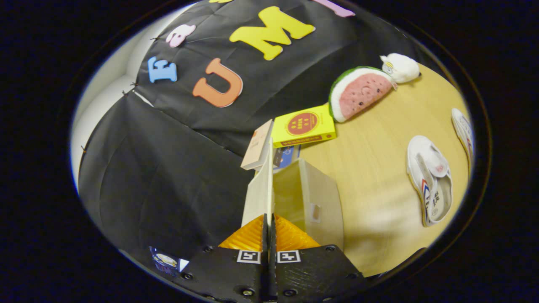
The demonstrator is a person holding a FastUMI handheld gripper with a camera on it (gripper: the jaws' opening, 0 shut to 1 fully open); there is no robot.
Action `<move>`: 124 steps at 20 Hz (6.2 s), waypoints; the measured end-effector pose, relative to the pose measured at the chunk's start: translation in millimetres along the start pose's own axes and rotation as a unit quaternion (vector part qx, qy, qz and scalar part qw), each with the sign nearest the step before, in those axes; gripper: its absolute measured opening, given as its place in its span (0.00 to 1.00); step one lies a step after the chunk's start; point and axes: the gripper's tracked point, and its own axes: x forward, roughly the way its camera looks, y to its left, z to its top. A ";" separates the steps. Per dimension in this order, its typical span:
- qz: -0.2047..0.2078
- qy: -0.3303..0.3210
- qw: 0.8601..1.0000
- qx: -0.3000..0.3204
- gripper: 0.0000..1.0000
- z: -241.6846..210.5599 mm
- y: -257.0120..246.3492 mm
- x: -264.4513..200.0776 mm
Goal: Open the storage box then place both shoes into the box .Put the left shoe in first, then the right shoe, with the right side of both shoes facing outward in a uniform manner.
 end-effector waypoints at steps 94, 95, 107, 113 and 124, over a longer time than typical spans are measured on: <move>-0.234 -0.058 0.970 0.038 0.00 38.2 -74.2 -25.9; -0.229 -0.060 0.971 0.037 0.00 34.2 -58.8 -14.8; -0.222 -0.039 0.970 0.089 0.00 -53.2 -7.4 111.4; -0.233 -0.058 0.963 0.124 0.00 -58.5 -25.9 132.2; -0.259 -0.051 0.962 0.063 0.00 -97.7 -33.9 156.3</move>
